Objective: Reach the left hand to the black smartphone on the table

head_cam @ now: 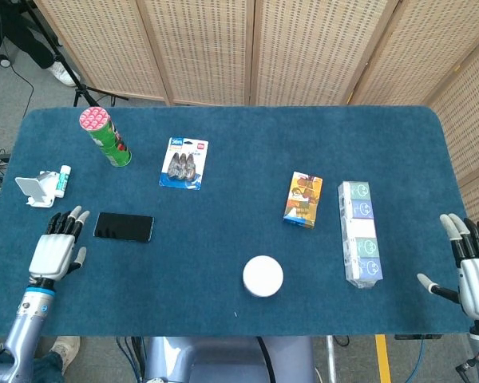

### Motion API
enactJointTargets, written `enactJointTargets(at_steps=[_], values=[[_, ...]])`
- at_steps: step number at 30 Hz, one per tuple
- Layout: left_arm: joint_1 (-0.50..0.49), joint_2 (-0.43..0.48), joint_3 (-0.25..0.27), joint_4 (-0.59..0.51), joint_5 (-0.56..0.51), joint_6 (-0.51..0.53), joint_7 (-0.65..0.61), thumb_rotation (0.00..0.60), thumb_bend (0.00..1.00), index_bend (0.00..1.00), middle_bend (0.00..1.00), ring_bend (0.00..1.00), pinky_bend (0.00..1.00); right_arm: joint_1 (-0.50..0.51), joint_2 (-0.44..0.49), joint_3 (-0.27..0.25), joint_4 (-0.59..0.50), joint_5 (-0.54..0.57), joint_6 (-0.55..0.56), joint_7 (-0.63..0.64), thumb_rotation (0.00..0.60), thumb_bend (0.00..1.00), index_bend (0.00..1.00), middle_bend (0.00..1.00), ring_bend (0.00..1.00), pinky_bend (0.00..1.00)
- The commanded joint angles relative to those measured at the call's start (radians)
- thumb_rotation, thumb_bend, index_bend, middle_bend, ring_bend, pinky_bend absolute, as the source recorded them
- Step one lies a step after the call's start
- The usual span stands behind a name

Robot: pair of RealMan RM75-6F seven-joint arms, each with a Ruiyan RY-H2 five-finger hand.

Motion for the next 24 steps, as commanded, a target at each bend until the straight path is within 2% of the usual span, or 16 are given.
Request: enactJointTargets(at_steps=[1, 13, 24], values=[[-0.037, -0.045, -0.015, 0.027, -0.019, -0.053, 0.025, 0.600, 0.47, 0.00, 0.00, 0.00, 0.00, 0.000, 0.003, 0.004, 0.001, 0.006, -0.002, 0.009, 0.600, 0.00, 0.03, 0.00, 0.00, 0.00], [-0.099, -0.087, -0.046, 0.062, -0.082, -0.152, 0.079, 0.600, 0.48, 0.00, 0.00, 0.00, 0.00, 0.000, 0.011, 0.007, 0.001, 0.013, -0.005, 0.029, 0.600, 0.00, 0.03, 0.00, 0.00, 0.00], [-0.121, -0.134, -0.042, 0.107, -0.096, -0.184, 0.068, 0.600, 0.46, 0.00, 0.00, 0.00, 0.00, 0.000, 0.012, 0.009, 0.001, 0.017, -0.009, 0.030, 0.600, 0.00, 0.03, 0.00, 0.00, 0.00]])
